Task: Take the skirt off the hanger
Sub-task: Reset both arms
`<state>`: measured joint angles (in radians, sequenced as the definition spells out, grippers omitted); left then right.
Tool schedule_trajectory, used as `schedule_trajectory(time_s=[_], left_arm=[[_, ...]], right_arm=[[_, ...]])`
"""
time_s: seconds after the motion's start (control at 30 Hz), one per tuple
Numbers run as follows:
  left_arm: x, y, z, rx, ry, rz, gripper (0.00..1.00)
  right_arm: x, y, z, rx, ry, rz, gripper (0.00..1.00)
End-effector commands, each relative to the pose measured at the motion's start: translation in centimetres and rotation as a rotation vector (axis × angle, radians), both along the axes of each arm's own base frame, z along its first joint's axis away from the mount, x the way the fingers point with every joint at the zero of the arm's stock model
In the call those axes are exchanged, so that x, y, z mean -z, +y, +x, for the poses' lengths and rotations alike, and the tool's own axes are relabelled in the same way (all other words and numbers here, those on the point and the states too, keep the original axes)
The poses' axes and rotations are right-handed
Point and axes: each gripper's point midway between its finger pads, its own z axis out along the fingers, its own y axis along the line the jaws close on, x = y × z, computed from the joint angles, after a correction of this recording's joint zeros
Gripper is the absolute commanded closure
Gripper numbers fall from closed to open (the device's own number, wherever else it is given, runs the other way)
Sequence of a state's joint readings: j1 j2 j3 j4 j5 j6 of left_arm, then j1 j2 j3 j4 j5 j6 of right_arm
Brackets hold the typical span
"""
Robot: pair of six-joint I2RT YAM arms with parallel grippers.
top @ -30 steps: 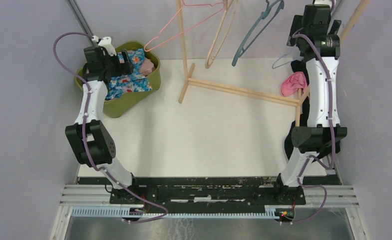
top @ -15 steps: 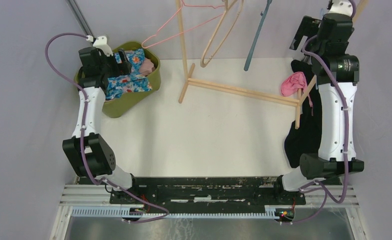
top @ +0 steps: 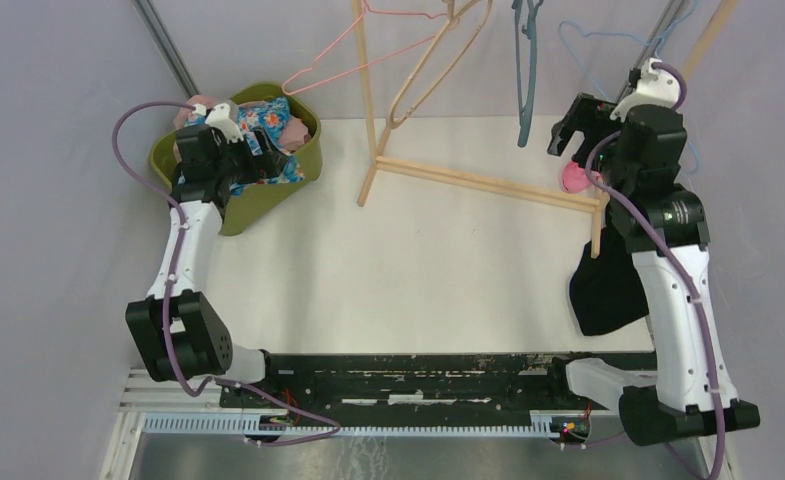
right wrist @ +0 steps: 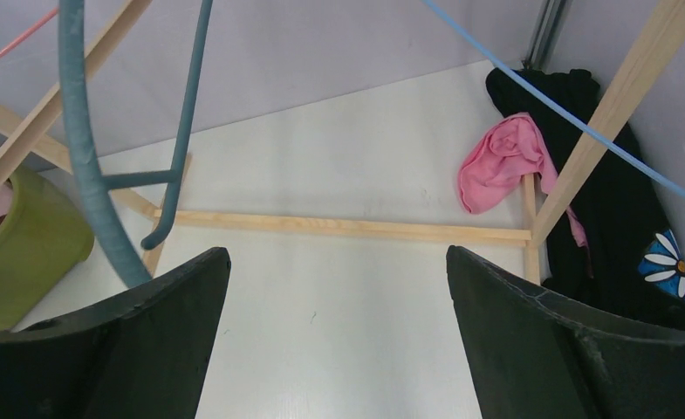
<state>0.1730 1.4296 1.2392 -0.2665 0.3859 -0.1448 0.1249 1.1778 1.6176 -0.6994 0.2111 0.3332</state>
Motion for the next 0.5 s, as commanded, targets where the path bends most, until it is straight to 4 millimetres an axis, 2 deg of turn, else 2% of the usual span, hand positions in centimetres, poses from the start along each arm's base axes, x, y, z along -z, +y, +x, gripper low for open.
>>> schedule_trajectory(time_s=[0.0, 0.13, 0.23, 0.37, 0.47], left_arm=[[-4.0, -2.8, -1.0, 0.067, -0.117, -0.052, 0.01], [-4.4, -4.6, -1.7, 0.115, -0.139, -0.008, 0.01], [-4.6, -4.8, -1.8, 0.116, -0.145, 0.030, 0.01], [-4.7, -4.7, -2.0, 0.127, -0.148, 0.053, 0.01], [-4.7, -4.6, -2.1, 0.132, -0.150, 0.078, 0.01]], right_arm=[[-1.2, 0.8, -0.6, -0.014, -0.101, 0.008, 0.00], [1.1, 1.6, -0.6, -0.051, -0.073, -0.038, 0.00], [2.2, 2.2, 0.0, -0.073, -0.060, -0.057, 0.00], [3.0, 2.7, 1.0, -0.062, -0.022, -0.165, 0.00], [2.8, 2.5, 1.2, -0.034, -0.021, -0.207, 0.00]])
